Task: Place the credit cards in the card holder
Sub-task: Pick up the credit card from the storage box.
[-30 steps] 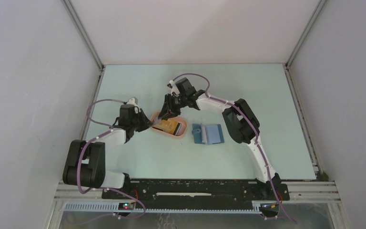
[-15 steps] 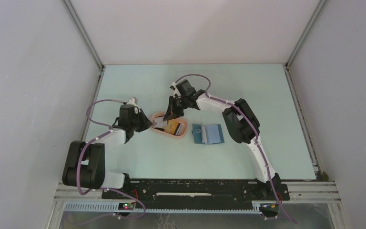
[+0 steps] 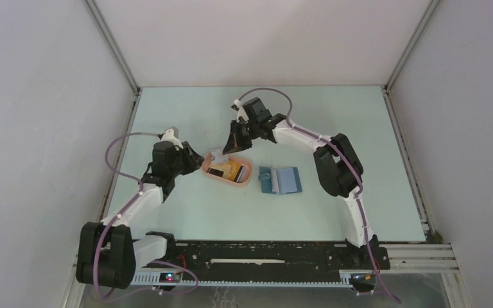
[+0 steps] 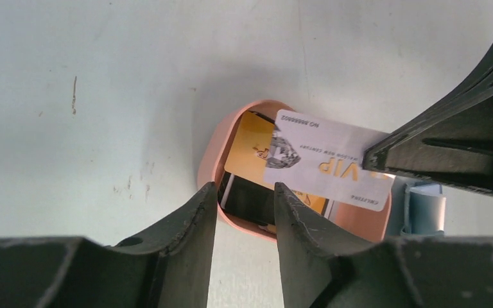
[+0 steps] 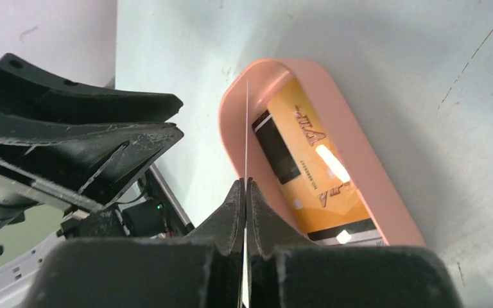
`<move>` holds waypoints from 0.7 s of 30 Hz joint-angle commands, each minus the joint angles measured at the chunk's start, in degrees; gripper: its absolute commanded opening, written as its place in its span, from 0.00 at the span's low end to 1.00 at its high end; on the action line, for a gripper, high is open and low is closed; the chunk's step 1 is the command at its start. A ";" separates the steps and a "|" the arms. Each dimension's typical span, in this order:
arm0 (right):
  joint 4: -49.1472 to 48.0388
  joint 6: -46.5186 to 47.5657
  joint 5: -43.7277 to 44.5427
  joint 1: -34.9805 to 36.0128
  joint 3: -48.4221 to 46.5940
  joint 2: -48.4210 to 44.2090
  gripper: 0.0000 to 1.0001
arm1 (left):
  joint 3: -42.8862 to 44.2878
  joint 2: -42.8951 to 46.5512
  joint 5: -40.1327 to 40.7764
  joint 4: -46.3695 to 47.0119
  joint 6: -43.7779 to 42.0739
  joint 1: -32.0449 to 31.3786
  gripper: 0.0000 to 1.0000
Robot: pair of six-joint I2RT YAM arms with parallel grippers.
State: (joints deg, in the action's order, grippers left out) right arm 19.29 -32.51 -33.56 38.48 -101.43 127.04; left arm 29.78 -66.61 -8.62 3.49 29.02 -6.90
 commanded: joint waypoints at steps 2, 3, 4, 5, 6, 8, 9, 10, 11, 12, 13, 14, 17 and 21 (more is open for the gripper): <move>-1.27 5.19 -3.26 -0.88 2.85 -6.81 0.00 | -3.26 8.57 -1.14 0.75 0.22 -0.22 0.45; -1.27 6.50 -4.59 -1.13 3.57 -7.58 0.00 | -3.77 10.26 -2.39 1.46 0.24 -0.23 0.45; -1.10 7.69 -5.89 -1.46 4.36 -8.47 0.00 | -4.37 12.06 -3.42 2.32 0.32 -0.35 0.46; -0.95 9.72 -8.16 -1.85 5.13 -9.59 0.00 | -4.99 13.61 -4.92 3.48 0.49 -0.40 0.47; -0.63 12.35 -10.78 -2.44 5.99 -10.66 0.00 | -5.68 15.31 -6.67 5.16 0.78 -0.47 0.48; 1.22 18.96 -17.78 -3.77 7.58 -13.27 0.00 | -7.07 18.05 -11.16 9.43 1.88 -0.72 0.50; 3.05 22.79 -21.51 -4.50 8.06 -14.56 0.00 | -7.88 19.13 -14.09 12.60 2.65 -0.79 0.52; 6.23 28.96 -24.22 -5.07 8.24 -15.89 0.00 | -8.68 19.89 -17.02 15.72 3.61 -0.83 0.54; 9.74 34.03 -25.91 -5.70 8.26 -17.14 0.00 | -9.13 20.54 -19.16 18.21 4.59 -0.98 0.55; 14.18 38.81 -27.11 -6.27 8.14 -18.45 0.00 | -9.16 21.01 -21.44 20.03 5.17 -1.20 0.56; 18.81 44.23 -28.08 -6.76 7.91 -19.59 0.00 | -9.10 21.22 -23.60 21.76 5.66 -1.58 0.58; 23.29 49.03 -28.56 -7.27 7.81 -20.62 0.00 | -8.67 21.19 -25.44 23.03 6.04 -2.12 0.58; 34.85 61.95 -29.97 -8.91 9.18 -24.01 0.00 | -6.67 20.64 -29.68 24.65 5.68 -5.32 0.59; 41.77 72.63 -29.80 -11.30 14.76 -29.94 0.00 | -3.89 19.33 -32.45 24.65 2.95 -11.72 0.60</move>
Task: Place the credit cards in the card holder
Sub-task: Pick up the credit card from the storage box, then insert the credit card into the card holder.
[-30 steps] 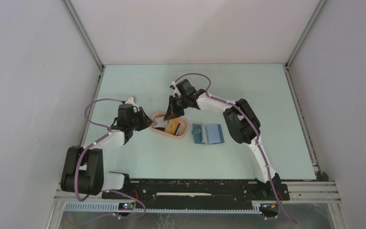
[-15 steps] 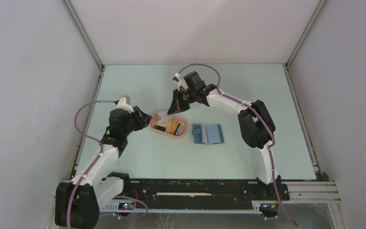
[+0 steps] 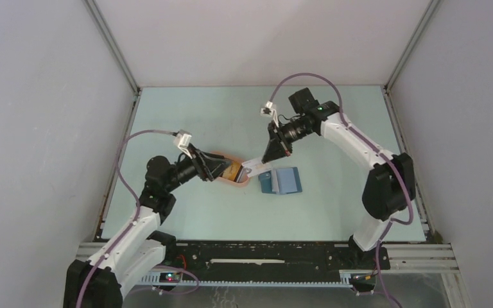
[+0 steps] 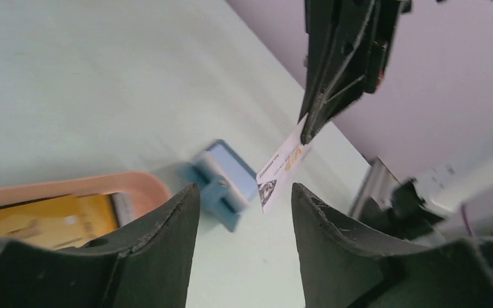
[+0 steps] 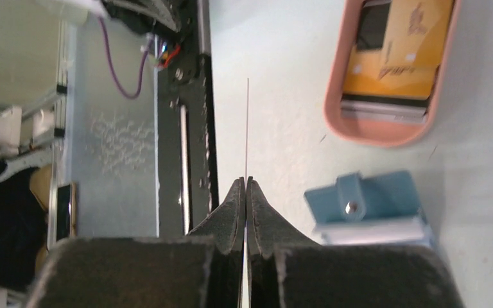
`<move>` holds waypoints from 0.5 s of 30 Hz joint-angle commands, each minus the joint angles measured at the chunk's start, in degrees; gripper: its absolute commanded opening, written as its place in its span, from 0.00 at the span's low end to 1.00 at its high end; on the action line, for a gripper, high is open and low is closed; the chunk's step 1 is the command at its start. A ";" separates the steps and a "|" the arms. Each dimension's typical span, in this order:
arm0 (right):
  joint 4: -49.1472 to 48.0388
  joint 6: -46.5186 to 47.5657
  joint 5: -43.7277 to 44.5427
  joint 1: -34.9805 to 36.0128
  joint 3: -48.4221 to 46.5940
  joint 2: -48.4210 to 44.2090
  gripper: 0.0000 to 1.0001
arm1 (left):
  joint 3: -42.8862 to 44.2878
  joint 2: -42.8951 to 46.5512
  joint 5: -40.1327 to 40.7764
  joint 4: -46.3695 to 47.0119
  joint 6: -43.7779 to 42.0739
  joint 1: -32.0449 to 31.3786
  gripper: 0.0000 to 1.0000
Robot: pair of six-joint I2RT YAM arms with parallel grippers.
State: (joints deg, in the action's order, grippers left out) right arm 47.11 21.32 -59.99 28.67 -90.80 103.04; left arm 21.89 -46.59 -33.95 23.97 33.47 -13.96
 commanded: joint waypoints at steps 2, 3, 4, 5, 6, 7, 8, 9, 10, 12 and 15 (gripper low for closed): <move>14.63 21.40 -2.35 -2.64 6.43 -9.16 0.00 | 4.66 -1.27 -7.43 4.23 -2.62 -7.24 0.60; 14.75 22.69 -1.80 -3.27 7.51 -10.71 0.00 | 4.85 -1.39 -7.25 4.20 -3.04 -8.37 0.61; 15.33 24.36 -1.15 -3.50 8.43 -12.28 0.00 | 5.10 -1.56 -7.03 4.18 -3.48 -9.50 0.62; 15.87 25.97 -0.57 -3.60 9.33 -13.50 0.00 | 5.28 -1.75 -6.89 4.23 -3.99 -10.70 0.63; 16.83 27.61 -0.08 -3.45 9.87 -14.39 0.00 | 5.65 -1.96 -6.72 3.93 -4.55 -11.81 0.63; 18.11 29.66 0.34 -3.38 10.16 -14.99 0.00 | 6.07 -2.24 -6.52 3.01 -5.43 -12.86 0.63; 19.05 31.21 0.59 -3.23 10.32 -15.25 0.00 | 6.65 -2.58 -6.48 1.91 -6.51 -14.37 0.63; 20.19 32.34 0.61 -3.07 10.38 -15.33 0.00 | 7.31 -2.95 -6.54 0.64 -7.92 -15.42 0.64; 21.37 33.94 0.39 -2.88 10.34 -15.27 0.00 | 7.90 -3.32 -6.45 -0.90 -9.65 -16.61 0.64; 23.05 36.09 0.36 -2.19 10.32 -14.97 0.00 | 9.18 -4.19 -6.34 -3.77 -13.66 -18.55 0.64; 24.80 38.78 2.37 0.17 10.25 -14.35 0.00 | 10.62 -6.47 -7.47 -4.80 -16.75 -21.47 0.64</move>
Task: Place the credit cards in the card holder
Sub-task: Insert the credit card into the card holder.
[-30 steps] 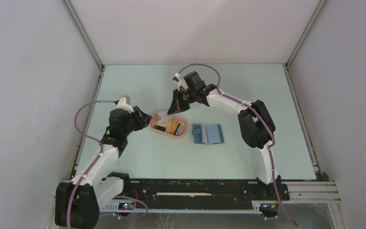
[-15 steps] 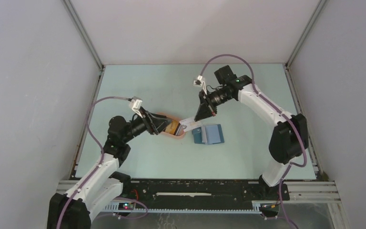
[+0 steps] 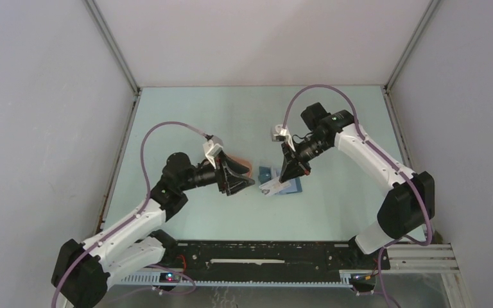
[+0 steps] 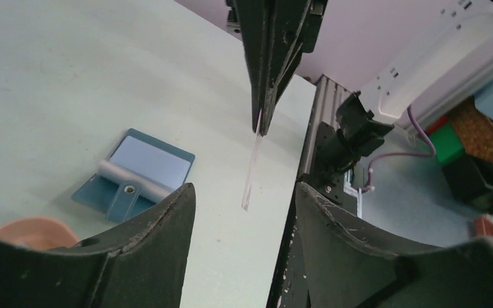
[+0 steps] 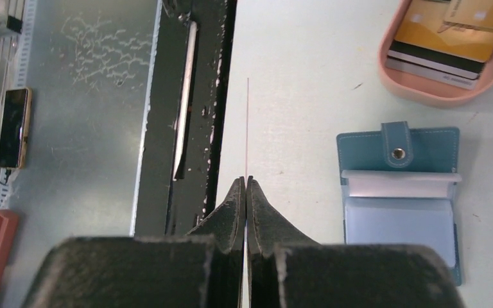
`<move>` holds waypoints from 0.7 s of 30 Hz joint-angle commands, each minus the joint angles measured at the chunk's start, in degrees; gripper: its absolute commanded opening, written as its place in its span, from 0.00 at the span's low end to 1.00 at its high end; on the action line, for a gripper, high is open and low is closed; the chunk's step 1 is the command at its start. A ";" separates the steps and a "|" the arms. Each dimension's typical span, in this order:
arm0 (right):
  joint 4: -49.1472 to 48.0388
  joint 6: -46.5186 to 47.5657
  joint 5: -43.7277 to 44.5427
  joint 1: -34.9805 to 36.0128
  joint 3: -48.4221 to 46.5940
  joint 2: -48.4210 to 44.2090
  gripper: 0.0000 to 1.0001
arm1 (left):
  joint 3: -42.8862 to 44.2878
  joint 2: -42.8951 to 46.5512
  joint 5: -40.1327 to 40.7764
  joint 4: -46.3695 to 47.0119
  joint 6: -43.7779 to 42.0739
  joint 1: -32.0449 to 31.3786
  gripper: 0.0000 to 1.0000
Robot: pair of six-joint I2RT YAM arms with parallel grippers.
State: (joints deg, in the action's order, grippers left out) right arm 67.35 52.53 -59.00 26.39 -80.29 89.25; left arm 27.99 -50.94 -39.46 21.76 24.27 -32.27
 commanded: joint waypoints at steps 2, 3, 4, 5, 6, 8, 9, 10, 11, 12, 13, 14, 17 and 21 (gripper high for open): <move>4.96 8.32 2.92 4.19 -0.22 -0.26 0.00 | 6.25 -4.08 -2.11 -4.30 -9.72 -5.27 0.64; 5.18 8.55 3.45 4.94 -0.22 -0.08 0.00 | 7.34 -5.31 -2.18 -5.94 -11.17 -6.32 0.64; 5.25 8.61 3.70 5.48 -0.22 0.03 0.00 | 8.67 -6.33 -1.91 -8.09 -12.61 -7.30 0.63; 5.37 8.71 3.61 5.73 -0.22 0.14 0.00 | 9.87 -7.58 -1.67 -10.50 -14.14 -8.23 0.63; 5.47 9.00 3.38 5.77 -0.23 0.15 0.00 | 10.90 -8.42 -1.47 -12.57 -15.34 -8.92 0.63; 5.77 9.27 2.88 5.67 -0.22 0.09 0.00 | 11.49 -9.41 -1.07 -14.17 -16.08 -9.54 0.61; 5.77 9.26 2.66 5.42 -0.29 0.01 0.00 | 11.11 -9.58 -0.86 -14.12 -16.03 -9.71 0.61; 5.86 9.39 2.27 5.26 -0.30 -0.10 0.00 | 10.67 -9.55 -0.61 -13.74 -15.95 -9.86 0.61; 6.05 9.75 1.90 4.97 -0.30 -0.21 0.00 | 9.94 -9.35 -0.54 -12.76 -15.67 -9.96 0.61; 6.14 9.88 1.54 4.72 -0.35 -0.29 0.00 | 9.10 -9.10 -0.53 -11.77 -15.28 -10.00 0.61; 6.27 10.07 1.33 4.64 -0.31 -0.31 0.00 | 8.19 -8.83 -0.45 -10.41 -14.67 -10.01 0.61; 6.37 10.27 1.20 4.57 -0.30 -0.31 0.00 | 7.07 -8.56 -0.44 -9.18 -13.86 -10.13 0.60; 6.64 10.56 1.03 4.60 -0.30 -0.18 0.00 | 5.78 -8.45 -0.28 -7.38 -12.87 -10.50 0.60; 6.75 10.73 0.99 4.79 -0.30 0.03 0.00 | 6.44 -9.28 -0.50 -7.84 -13.03 -11.29 0.58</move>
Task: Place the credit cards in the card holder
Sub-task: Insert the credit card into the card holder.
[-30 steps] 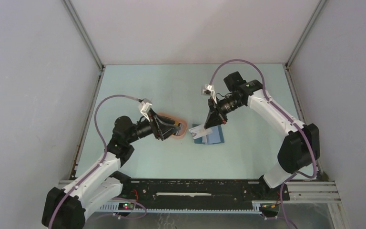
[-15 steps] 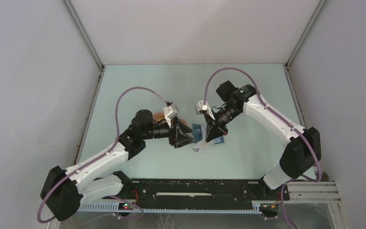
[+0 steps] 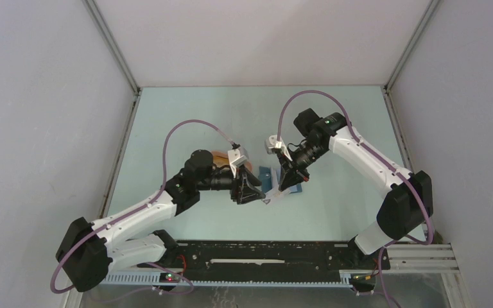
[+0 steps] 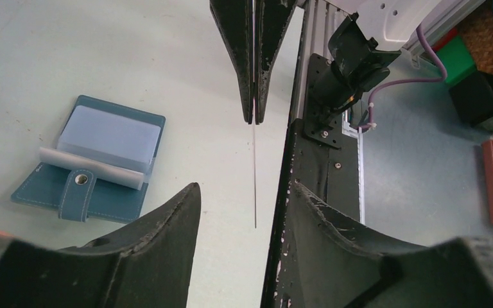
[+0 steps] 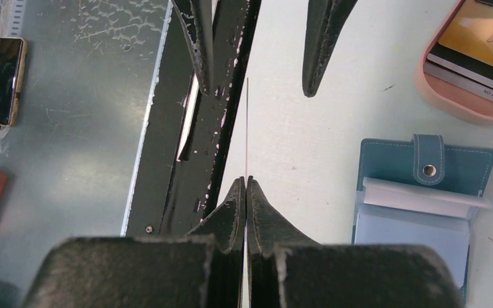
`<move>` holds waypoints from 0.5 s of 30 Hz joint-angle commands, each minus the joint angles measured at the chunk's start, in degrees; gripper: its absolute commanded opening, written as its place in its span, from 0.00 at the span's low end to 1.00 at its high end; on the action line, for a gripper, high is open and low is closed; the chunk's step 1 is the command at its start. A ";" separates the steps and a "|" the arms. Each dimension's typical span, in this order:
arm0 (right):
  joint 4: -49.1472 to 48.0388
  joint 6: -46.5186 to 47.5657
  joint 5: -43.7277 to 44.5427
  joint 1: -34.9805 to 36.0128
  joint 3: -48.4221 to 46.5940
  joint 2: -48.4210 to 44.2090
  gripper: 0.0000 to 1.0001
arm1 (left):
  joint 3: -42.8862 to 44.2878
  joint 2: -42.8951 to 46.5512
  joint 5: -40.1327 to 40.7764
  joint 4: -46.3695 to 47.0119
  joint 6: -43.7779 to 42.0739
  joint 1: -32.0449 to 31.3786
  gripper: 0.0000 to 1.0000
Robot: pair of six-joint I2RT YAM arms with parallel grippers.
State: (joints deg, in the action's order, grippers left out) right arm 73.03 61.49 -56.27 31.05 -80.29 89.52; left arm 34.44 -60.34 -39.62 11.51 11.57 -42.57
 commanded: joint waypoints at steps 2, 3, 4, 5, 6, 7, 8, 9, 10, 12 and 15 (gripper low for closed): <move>1.09 1.79 -1.82 0.15 -0.36 -0.30 0.00 | 0.79 -0.57 -0.46 1.59 -0.89 -1.29 0.56; 1.14 1.73 -1.87 0.08 -0.39 -0.38 0.00 | 1.14 -1.05 -0.48 1.28 -1.12 -1.43 0.55; 1.11 1.74 -1.85 0.02 -0.39 -0.44 0.00 | 1.53 -1.50 -0.61 0.91 -1.38 -1.61 0.53; 1.14 1.73 -1.88 -0.02 -0.39 -0.43 0.00 | 1.83 -2.02 -0.76 0.60 -1.52 -1.76 0.52; 1.14 1.86 -1.91 -0.02 -0.39 -0.48 0.00 | 2.25 -2.64 -0.96 0.34 -1.67 -1.92 0.50; 1.11 1.87 -1.97 -0.02 -0.39 -0.48 0.00 | 2.75 -3.25 -1.21 -0.17 -1.91 -2.09 0.48; 1.16 1.87 -1.96 -0.06 -0.39 -0.48 0.00 | 3.39 -3.89 -1.30 -0.85 -2.26 -2.27 0.46; 1.27 1.95 -2.06 -0.03 -0.39 -0.48 0.00 | 3.98 -4.51 -1.26 -1.73 -2.66 -2.49 0.45; 1.27 1.92 -2.09 -0.02 -0.39 -0.48 0.00 | 4.50 -5.17 -1.25 -2.64 -3.10 -2.67 0.42; 1.32 1.95 -2.05 -0.10 -0.39 -0.56 0.00 | 5.37 -6.14 -1.75 -3.60 -3.38 -2.85 0.32; 1.39 2.04 -1.97 -0.06 -0.39 -0.50 0.00 | 6.38 -7.55 -2.87 -4.41 -3.31 -2.84 0.11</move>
State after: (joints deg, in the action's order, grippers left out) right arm 73.54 61.98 -56.66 31.05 -80.29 89.52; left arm 36.36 -66.87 -40.16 8.12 9.93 -44.91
